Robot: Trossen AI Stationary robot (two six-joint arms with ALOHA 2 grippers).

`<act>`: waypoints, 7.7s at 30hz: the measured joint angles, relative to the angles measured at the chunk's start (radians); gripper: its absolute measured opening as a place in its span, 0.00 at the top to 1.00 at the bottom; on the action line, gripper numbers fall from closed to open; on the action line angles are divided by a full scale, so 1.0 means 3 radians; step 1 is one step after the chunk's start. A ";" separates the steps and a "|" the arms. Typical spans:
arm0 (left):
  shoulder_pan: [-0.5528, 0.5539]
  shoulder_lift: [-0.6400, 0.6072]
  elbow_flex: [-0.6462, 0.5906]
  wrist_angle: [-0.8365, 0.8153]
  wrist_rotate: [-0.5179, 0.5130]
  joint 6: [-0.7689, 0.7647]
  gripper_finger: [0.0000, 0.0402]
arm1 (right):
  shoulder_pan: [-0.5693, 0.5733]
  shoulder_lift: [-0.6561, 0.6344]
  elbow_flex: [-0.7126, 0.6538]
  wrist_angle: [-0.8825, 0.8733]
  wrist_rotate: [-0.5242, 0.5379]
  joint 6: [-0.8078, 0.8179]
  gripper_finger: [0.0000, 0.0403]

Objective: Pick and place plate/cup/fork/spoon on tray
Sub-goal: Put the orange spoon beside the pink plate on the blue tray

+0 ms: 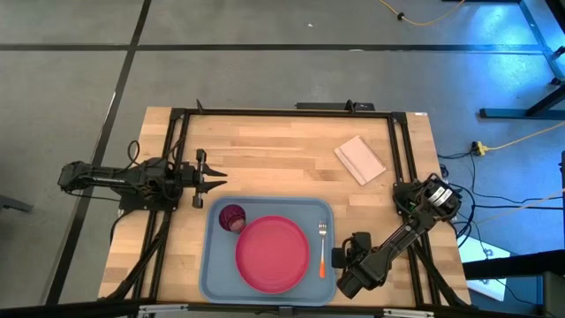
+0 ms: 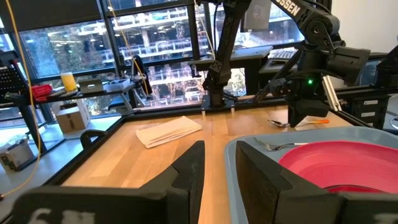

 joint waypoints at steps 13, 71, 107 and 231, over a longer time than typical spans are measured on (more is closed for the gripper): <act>-0.0001 0.0000 0.0000 0.0001 0.0000 -0.0001 0.79 | -0.0001 -0.0001 0.0001 0.0035 -0.0142 -0.0010 0.77; 0.0000 -0.0001 0.0001 0.0000 -0.0001 -0.0001 0.79 | 0.0058 -0.0057 0.0289 -0.0425 -0.0067 -0.0174 0.94; 0.0001 -0.0001 0.0001 -0.0006 -0.0008 -0.0001 0.79 | 0.0166 -0.0057 -0.0044 0.0147 -0.0003 -0.0090 0.67; -0.0001 0.0000 0.0001 -0.0006 0.0000 -0.0001 0.79 | -0.0922 0.0381 0.0851 0.0114 0.1184 -0.1723 0.88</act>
